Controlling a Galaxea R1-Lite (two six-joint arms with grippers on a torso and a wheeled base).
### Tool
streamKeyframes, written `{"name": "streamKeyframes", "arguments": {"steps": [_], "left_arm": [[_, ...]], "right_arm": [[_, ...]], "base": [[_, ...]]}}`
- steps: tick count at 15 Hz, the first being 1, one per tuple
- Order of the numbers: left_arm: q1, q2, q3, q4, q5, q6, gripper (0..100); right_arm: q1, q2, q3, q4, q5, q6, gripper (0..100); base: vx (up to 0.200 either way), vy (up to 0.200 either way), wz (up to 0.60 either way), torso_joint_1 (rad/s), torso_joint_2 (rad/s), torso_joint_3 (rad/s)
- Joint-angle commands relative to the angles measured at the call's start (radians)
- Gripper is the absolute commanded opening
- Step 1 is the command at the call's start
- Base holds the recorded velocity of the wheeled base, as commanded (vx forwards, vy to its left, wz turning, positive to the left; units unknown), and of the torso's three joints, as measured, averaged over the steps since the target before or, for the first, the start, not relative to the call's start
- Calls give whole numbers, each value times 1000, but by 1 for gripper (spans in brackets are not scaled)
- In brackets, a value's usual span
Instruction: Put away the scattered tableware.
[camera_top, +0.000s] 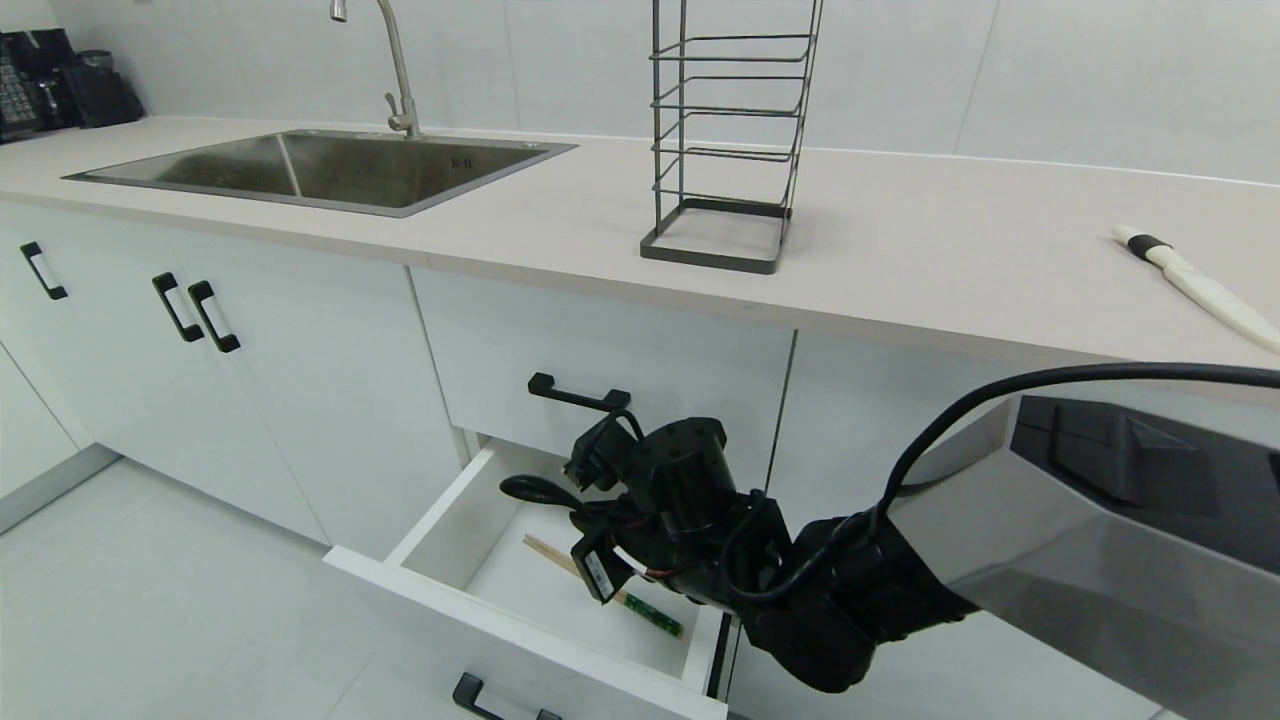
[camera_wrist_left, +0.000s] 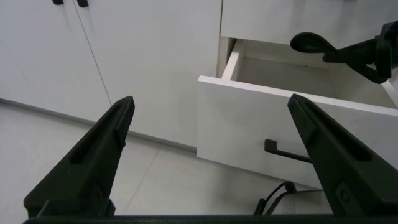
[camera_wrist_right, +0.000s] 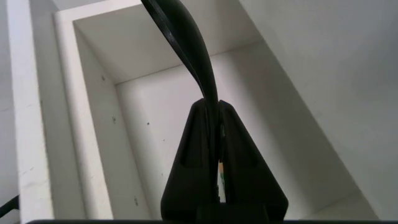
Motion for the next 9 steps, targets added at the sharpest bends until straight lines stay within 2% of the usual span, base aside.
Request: {"name": "streamKeyframes", "arguments": {"steps": [1, 5, 9], "left_arm": [[0, 1, 0, 0, 0, 0, 100], [0, 1, 0, 0, 0, 0, 100], [0, 1, 0, 0, 0, 0, 100]], "right_arm": [[0, 36, -25, 1, 0, 0, 0], [7, 102, -124, 45, 0, 4, 0], [6, 128, -162, 45, 0, 3, 0]], "base": [[0, 0, 0, 0, 0, 0], [0, 0, 0, 0, 0, 0], [0, 0, 0, 0, 0, 0]]}}
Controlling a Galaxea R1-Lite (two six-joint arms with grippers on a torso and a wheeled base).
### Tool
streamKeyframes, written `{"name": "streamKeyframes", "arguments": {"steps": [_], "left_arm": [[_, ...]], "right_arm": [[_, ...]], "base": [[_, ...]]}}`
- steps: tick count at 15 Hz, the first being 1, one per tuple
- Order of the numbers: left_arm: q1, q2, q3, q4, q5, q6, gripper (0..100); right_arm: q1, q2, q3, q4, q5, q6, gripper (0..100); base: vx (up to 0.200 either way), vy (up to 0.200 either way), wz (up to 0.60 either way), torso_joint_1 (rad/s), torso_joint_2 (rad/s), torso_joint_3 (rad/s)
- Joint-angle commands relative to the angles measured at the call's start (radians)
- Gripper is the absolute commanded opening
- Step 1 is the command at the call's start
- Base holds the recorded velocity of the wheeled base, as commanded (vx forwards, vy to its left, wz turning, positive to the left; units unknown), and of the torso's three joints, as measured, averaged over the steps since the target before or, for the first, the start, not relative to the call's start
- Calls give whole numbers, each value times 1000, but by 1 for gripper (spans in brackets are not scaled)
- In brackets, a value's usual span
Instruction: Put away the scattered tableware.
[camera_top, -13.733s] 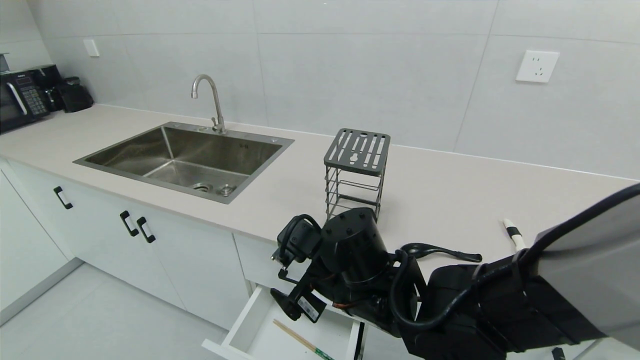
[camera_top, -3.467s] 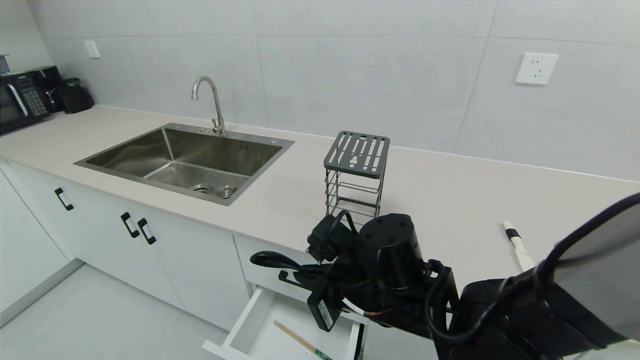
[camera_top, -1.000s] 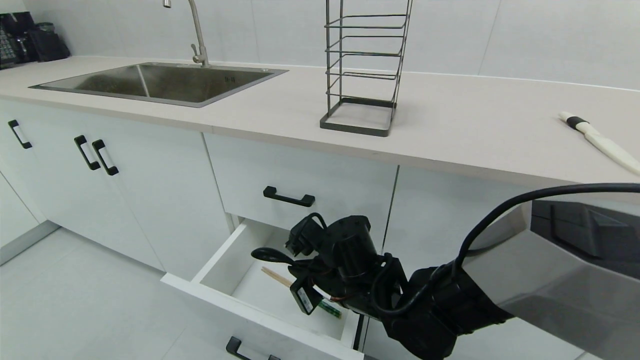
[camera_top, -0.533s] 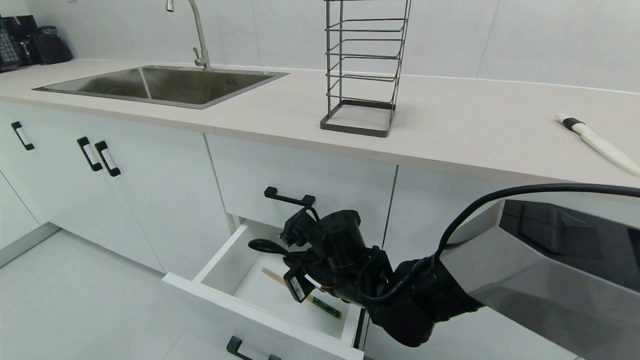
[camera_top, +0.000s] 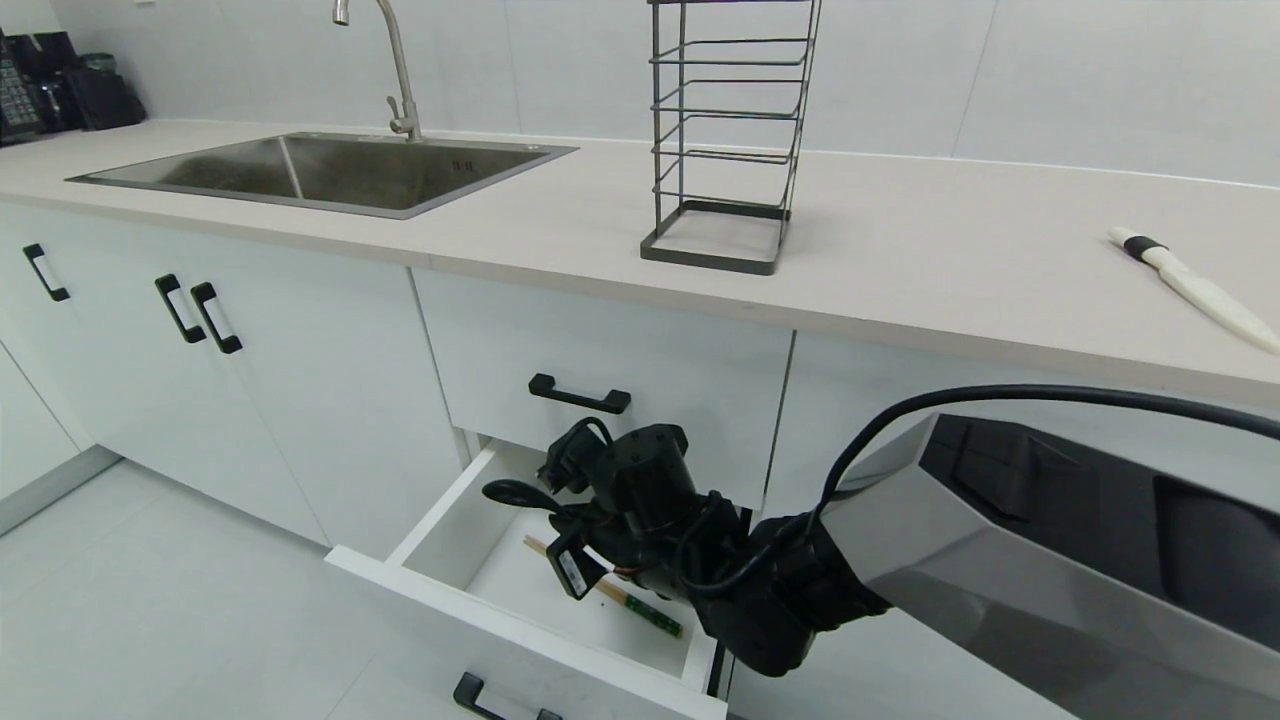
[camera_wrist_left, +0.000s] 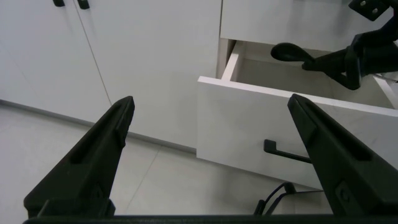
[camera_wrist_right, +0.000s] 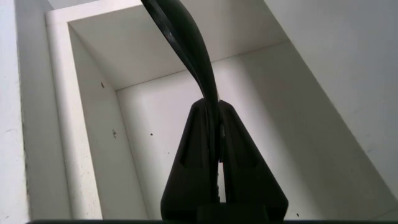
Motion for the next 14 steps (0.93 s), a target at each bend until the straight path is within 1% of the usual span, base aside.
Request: {"name": "streamKeyframes", "arguments": {"steps": [1, 5, 14], "left_arm": [[0, 1, 0, 0, 0, 0, 100], [0, 1, 0, 0, 0, 0, 100], [0, 1, 0, 0, 0, 0, 100]], "right_arm": [[-2, 22, -15, 0, 0, -2, 0], [-5, 41, -46, 0, 0, -8, 0], [-30, 73, -59, 0, 1, -24, 0]], "base": [[0, 0, 0, 0, 0, 0], [0, 0, 0, 0, 0, 0], [0, 0, 0, 0, 0, 0]]}}
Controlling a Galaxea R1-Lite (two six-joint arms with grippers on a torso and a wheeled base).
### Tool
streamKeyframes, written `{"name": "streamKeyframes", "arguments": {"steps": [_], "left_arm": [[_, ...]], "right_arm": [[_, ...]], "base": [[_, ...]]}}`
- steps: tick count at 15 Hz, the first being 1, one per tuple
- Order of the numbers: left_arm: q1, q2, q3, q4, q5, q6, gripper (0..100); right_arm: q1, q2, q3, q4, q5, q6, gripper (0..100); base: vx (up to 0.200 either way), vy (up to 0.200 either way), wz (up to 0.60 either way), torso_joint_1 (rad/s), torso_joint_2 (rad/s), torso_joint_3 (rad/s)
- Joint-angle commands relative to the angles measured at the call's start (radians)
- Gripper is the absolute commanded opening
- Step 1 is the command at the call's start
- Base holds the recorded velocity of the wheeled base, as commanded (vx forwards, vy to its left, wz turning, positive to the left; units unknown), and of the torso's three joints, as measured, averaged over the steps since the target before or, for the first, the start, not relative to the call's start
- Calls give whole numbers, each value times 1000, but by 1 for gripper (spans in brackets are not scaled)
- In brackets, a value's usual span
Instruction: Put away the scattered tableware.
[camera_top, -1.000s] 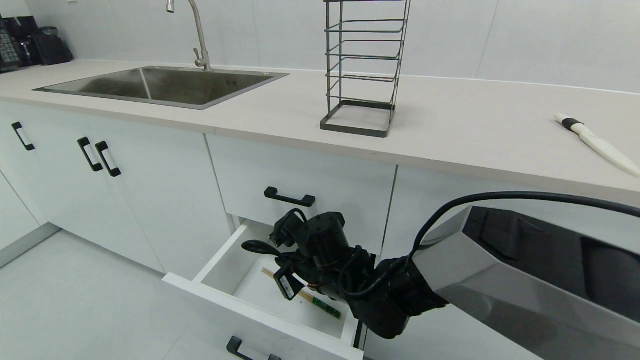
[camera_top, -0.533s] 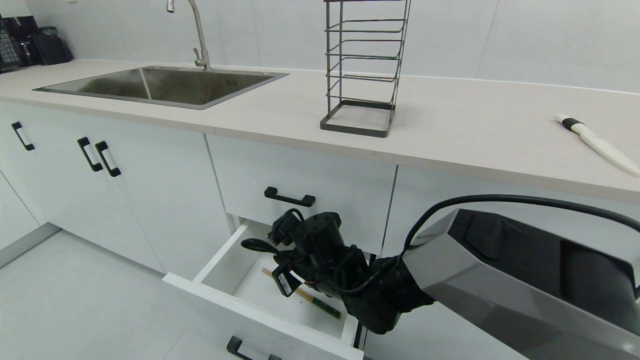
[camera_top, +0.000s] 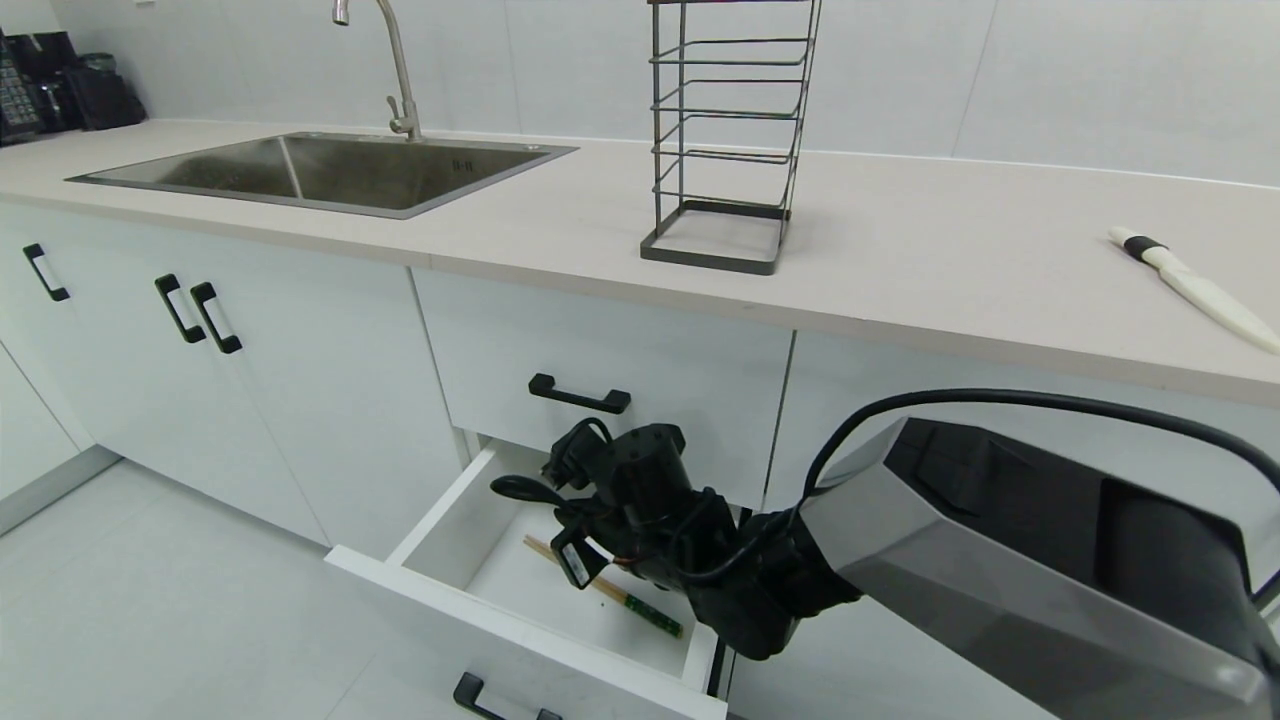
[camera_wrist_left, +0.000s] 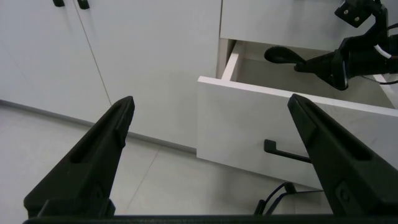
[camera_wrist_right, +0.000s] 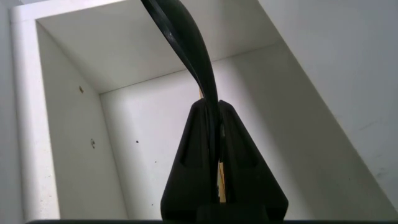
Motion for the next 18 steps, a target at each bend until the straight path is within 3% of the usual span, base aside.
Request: {"name": "streamKeyframes", "arguments": {"steps": [1, 18], "left_arm": [[0, 1, 0, 0, 0, 0, 100], [0, 1, 0, 0, 0, 0, 100]], "right_arm": [[-8, 26, -6, 0, 0, 0, 0], [-11, 173, -152, 38, 2, -1, 0]], "base": [[0, 0, 0, 0, 0, 0], [0, 0, 0, 0, 0, 0]]}}
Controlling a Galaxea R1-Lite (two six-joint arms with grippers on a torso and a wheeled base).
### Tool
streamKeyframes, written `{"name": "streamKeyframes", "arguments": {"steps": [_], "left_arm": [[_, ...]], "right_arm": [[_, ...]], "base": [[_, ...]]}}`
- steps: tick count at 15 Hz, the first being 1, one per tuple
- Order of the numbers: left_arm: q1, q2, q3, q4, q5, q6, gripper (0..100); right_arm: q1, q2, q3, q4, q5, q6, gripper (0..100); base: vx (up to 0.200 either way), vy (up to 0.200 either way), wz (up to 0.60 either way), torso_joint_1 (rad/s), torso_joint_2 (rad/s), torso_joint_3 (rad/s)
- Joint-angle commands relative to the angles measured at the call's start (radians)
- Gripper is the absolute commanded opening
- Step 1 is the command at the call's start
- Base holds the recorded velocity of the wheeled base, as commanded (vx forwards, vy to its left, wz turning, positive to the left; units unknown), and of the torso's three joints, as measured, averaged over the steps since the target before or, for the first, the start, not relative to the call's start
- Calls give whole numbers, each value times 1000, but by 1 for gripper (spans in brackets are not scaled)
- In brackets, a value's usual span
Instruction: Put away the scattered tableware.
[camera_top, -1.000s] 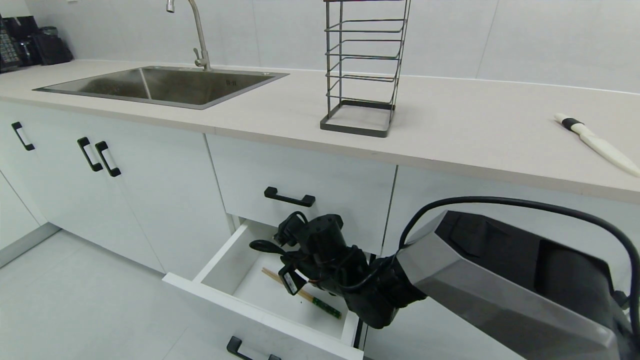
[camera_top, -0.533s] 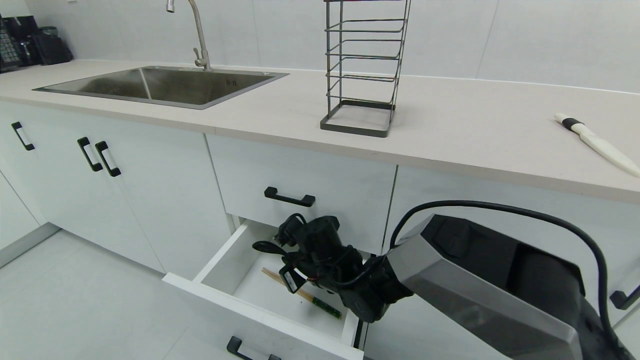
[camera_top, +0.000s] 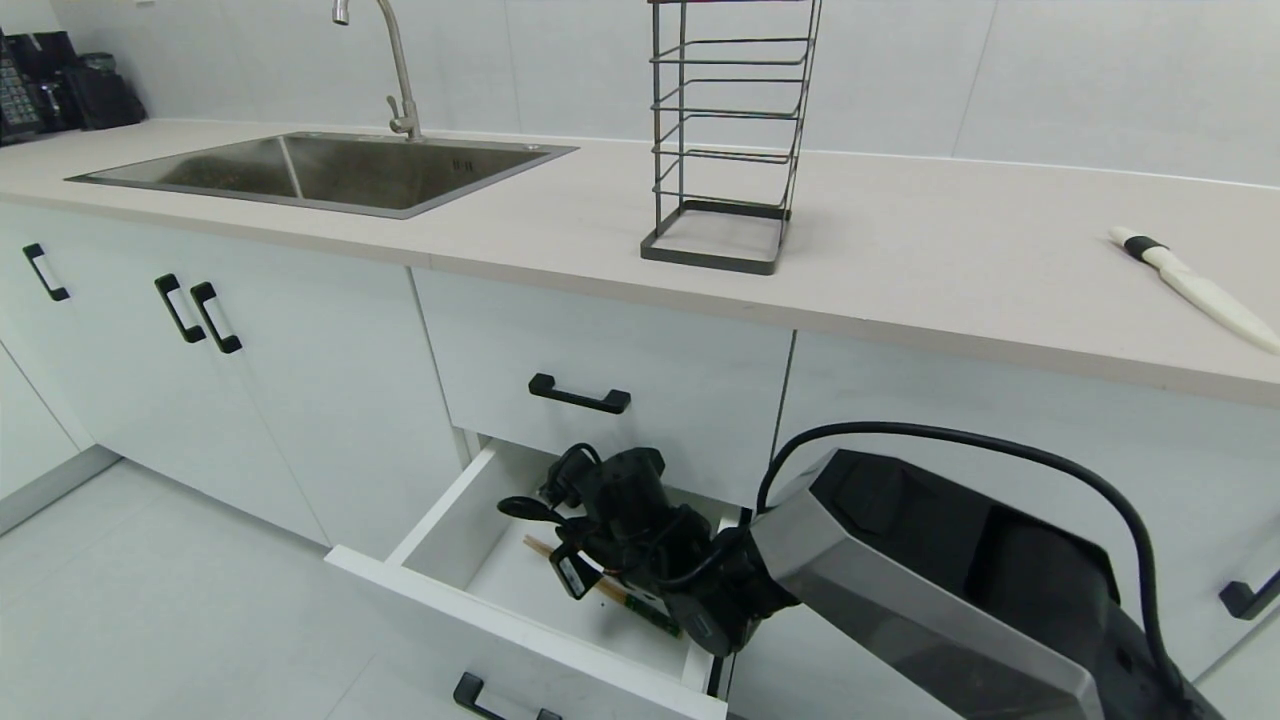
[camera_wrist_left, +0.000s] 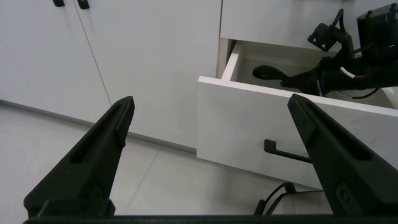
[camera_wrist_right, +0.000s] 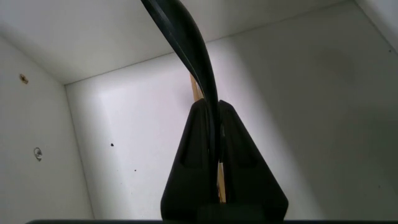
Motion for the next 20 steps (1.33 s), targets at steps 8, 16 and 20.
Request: {"name": "streamKeyframes", "arguments": {"steps": [8, 16, 20], "left_arm": [[0, 1, 0, 0, 0, 0, 100], [0, 1, 0, 0, 0, 0, 100], [0, 1, 0, 0, 0, 0, 100]], "right_arm": [[18, 44, -16, 2, 0, -2, 0], [30, 46, -51, 84, 3, -2, 100], [45, 73, -88, 80, 17, 1, 100]], "base": [[0, 0, 0, 0, 0, 0], [0, 0, 0, 0, 0, 0], [0, 0, 0, 0, 0, 0]]}}
